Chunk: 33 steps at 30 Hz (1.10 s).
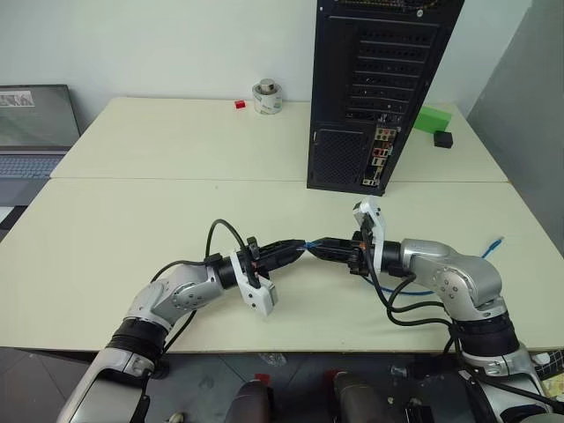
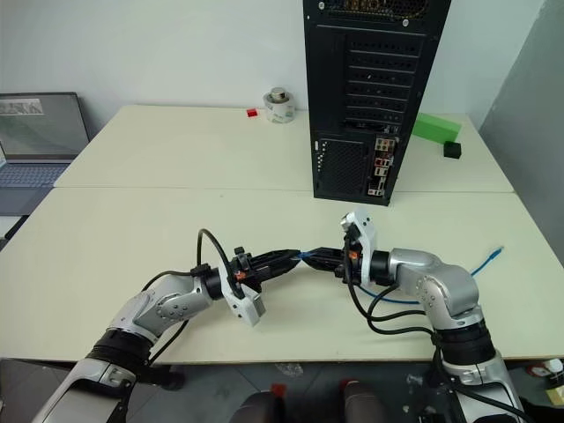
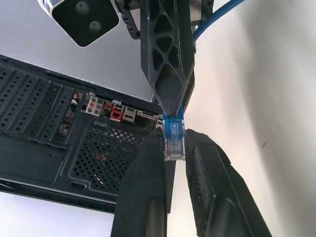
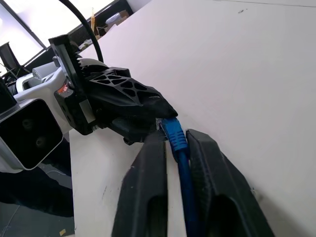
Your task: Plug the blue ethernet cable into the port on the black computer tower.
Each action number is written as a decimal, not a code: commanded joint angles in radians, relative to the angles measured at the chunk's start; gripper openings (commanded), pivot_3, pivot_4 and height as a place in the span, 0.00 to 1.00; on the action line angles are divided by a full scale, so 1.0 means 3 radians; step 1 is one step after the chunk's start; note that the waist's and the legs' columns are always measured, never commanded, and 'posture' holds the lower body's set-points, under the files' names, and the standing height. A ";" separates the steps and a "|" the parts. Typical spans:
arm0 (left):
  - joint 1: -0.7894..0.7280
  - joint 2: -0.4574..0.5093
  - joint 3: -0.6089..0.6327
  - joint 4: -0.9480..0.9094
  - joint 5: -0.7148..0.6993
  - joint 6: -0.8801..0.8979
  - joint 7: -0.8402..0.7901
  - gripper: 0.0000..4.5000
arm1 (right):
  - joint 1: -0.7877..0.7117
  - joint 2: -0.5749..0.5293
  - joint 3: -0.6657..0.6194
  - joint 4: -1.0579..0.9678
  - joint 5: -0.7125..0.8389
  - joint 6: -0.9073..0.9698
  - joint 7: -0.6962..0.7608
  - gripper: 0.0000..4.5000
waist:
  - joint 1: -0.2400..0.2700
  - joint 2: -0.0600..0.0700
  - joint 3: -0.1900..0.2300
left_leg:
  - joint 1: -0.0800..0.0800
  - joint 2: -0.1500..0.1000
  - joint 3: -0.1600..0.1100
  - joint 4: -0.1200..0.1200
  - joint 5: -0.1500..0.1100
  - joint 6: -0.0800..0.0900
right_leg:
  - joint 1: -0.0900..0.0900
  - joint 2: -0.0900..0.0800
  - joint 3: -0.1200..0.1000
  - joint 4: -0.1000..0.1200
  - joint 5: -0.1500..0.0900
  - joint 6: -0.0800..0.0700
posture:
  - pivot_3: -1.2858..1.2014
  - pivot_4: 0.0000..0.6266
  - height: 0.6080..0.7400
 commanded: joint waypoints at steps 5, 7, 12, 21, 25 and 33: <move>0.0027 0.0019 -0.0025 -0.0141 0.0029 -0.0026 0.0109 0.06 | -0.0073 0.0019 -0.0044 -0.0074 0.0147 0.0033 0.0036 0.00 | 0.0000 0.0000 0.0000 | 0.0000 0.0000 0.0000 0.0000 0.0000 0.0000 | 0.0000 0.0000 0.0000 0.0000 0.0000 0.0000 | 0.52 0.24 1.00; 0.0039 0.0020 -0.0040 -0.0151 0.0025 -0.0018 0.0104 0.06 | -0.0083 0.0012 -0.0054 -0.0064 0.0169 0.0060 0.0046 0.00 | -0.0001 0.0000 0.0000 | 0.0000 0.0000 0.0000 0.0000 0.0000 0.0000 | 0.0000 0.0000 0.0000 0.0000 0.0000 0.0000 | 0.52 0.24 1.00; 0.0107 0.0035 -0.0119 -0.0165 -0.0225 -0.0025 -0.0022 0.30 | -0.0096 -0.0031 -0.0056 -0.0051 0.0203 0.0099 0.0080 0.00 | -0.0001 0.0000 0.0000 | 0.0000 0.0000 0.0000 0.0000 0.0000 0.0000 | 0.0000 0.0000 0.0000 0.0000 0.0000 0.0000 | 0.52 0.24 1.00; 0.0261 -0.0102 0.0017 -0.0227 -0.0877 0.0749 -0.0337 0.72 | -0.0103 -0.0165 -0.0134 0.0001 0.0197 0.0023 0.0086 0.00 | -0.0003 0.0000 0.0000 | 0.0000 0.0000 0.0000 0.0000 0.0000 0.0000 | 0.0000 0.0000 0.0000 0.0000 0.0000 0.0000 | 0.52 0.24 1.00; 0.0316 -0.0245 0.0240 -0.0521 -0.1418 0.1593 -0.0511 0.91 | -0.0084 -0.0175 -0.0362 0.0018 0.0161 -0.0100 -0.0096 0.00 | -0.0003 0.0000 0.0000 | -0.0001 0.0000 -0.0002 0.0001 0.0000 0.0000 | 0.0000 0.0000 -0.0002 0.0001 0.0000 0.0000 | 0.52 0.24 1.00; 0.0209 -0.0720 0.0427 -0.1486 -0.2637 0.3771 -0.0853 0.91 | -0.0005 0.0052 -0.0564 -0.0245 -0.0227 -0.0565 -0.0904 0.00 | -0.0005 0.0000 0.0000 | -0.0005 -0.0001 -0.0004 0.0002 0.0000 0.0000 | 0.0000 0.0001 -0.0002 0.0001 0.0000 0.0000 | 0.52 0.24 1.00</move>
